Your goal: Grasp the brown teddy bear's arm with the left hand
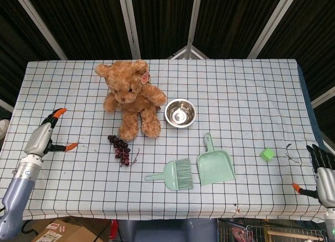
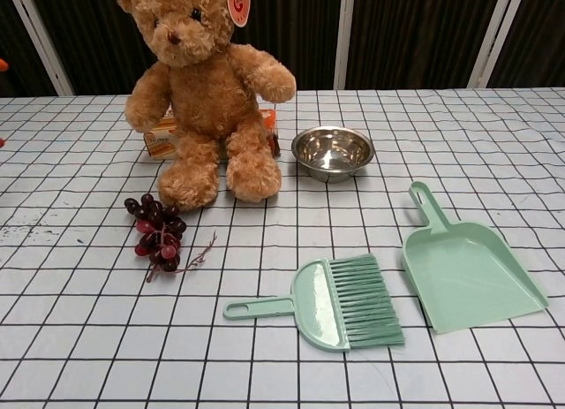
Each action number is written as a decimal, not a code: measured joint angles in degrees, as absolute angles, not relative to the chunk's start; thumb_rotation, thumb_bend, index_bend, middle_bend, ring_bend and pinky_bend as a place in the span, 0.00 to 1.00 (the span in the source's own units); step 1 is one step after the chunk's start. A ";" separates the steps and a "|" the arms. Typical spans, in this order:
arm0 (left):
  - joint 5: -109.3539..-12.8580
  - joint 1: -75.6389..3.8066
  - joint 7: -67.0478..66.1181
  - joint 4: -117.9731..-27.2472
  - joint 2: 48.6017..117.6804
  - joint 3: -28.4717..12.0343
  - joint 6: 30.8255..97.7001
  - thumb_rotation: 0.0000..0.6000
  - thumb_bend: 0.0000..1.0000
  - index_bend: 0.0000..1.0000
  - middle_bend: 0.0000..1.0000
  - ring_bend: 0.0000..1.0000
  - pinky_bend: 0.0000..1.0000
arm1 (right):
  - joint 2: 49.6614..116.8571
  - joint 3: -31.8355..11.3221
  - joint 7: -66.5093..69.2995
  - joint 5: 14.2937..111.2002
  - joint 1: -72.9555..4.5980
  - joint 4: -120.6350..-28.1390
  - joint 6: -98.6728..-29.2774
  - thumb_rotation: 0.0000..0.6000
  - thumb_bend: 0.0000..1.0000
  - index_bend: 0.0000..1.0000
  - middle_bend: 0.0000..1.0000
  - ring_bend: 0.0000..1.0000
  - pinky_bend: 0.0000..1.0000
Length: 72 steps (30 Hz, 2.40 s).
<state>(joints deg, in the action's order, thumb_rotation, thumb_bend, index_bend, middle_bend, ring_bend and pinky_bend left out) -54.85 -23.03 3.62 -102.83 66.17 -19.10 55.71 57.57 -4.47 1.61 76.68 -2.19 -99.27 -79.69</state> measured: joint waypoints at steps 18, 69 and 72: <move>-42.59 -35.49 17.25 -85.72 81.07 -27.39 45.67 1.00 0.13 0.16 0.04 0.00 0.00 | 57.29 -4.99 4.57 74.34 -2.15 -97.08 -78.03 1.00 0.13 0.00 0.00 0.00 0.00; -36.26 -46.95 17.78 -60.94 99.27 -31.01 44.34 1.00 0.51 0.50 0.46 0.00 0.00 | 57.18 -5.30 4.90 73.13 -2.72 -96.72 -76.37 1.00 0.13 0.00 0.00 0.00 0.00; -35.06 -47.61 16.34 -61.23 99.51 -31.75 44.94 1.00 0.50 0.50 0.45 0.00 0.00 | 57.22 -5.27 4.85 73.06 -2.73 -96.66 -76.30 1.00 0.13 0.00 0.00 0.00 0.00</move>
<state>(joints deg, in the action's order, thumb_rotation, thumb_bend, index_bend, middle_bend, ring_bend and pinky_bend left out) -35.06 -47.61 16.34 -61.23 99.51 -31.75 44.94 57.22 -5.27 4.85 73.06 -2.73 -96.66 -76.30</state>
